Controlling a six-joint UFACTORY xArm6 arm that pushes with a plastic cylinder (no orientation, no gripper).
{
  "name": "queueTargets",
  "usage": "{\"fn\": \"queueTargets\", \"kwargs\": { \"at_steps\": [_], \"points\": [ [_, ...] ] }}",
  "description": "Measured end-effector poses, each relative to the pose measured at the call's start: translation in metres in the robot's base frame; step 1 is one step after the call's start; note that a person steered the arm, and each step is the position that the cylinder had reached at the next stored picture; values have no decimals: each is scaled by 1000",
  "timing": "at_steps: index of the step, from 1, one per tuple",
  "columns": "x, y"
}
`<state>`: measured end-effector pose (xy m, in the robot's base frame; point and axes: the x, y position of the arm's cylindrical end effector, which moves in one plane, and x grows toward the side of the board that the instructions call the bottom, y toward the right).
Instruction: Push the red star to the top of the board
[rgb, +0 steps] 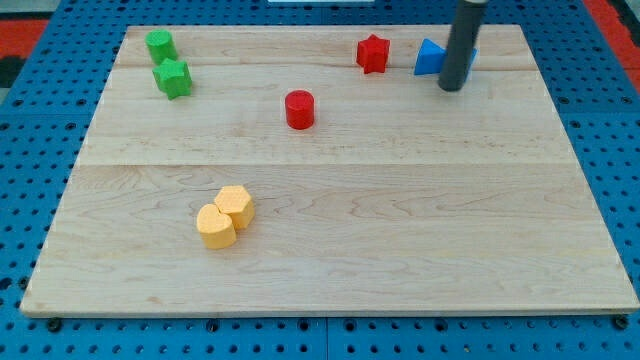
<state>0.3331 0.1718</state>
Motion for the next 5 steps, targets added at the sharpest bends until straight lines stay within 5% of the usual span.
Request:
{"fn": "queueTargets", "kwargs": {
  "at_steps": [2,5],
  "points": [
    [9,-56],
    [-35,-88]
  ]
}}
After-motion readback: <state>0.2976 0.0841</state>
